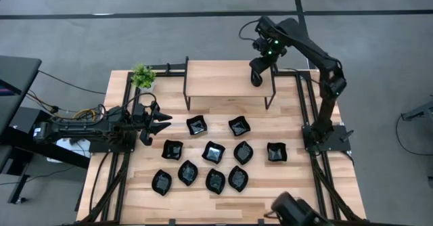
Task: Pick & Place Mini shaped plates
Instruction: Put the distorted square plate on the shelf
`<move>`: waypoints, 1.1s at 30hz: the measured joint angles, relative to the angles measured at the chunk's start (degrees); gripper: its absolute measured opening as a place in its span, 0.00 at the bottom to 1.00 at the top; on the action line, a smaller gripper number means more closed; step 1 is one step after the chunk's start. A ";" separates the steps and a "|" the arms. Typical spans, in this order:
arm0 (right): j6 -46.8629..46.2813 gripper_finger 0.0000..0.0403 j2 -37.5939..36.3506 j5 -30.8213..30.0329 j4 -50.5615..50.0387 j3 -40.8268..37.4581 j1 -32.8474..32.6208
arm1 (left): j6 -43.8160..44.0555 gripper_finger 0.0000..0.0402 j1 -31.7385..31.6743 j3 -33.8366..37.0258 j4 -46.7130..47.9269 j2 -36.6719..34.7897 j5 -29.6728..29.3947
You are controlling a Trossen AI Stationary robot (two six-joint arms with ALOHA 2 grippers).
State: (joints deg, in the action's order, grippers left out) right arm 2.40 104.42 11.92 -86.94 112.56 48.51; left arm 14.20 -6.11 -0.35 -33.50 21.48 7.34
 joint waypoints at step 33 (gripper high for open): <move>-73.01 0.16 -40.78 -4.90 9.81 -52.03 -60.31 | -0.17 0.33 0.01 0.01 0.02 0.00 0.02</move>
State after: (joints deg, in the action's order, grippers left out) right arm -70.61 63.64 7.02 -77.13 60.53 -11.80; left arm 14.02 -6.10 -0.34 -33.47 21.47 7.35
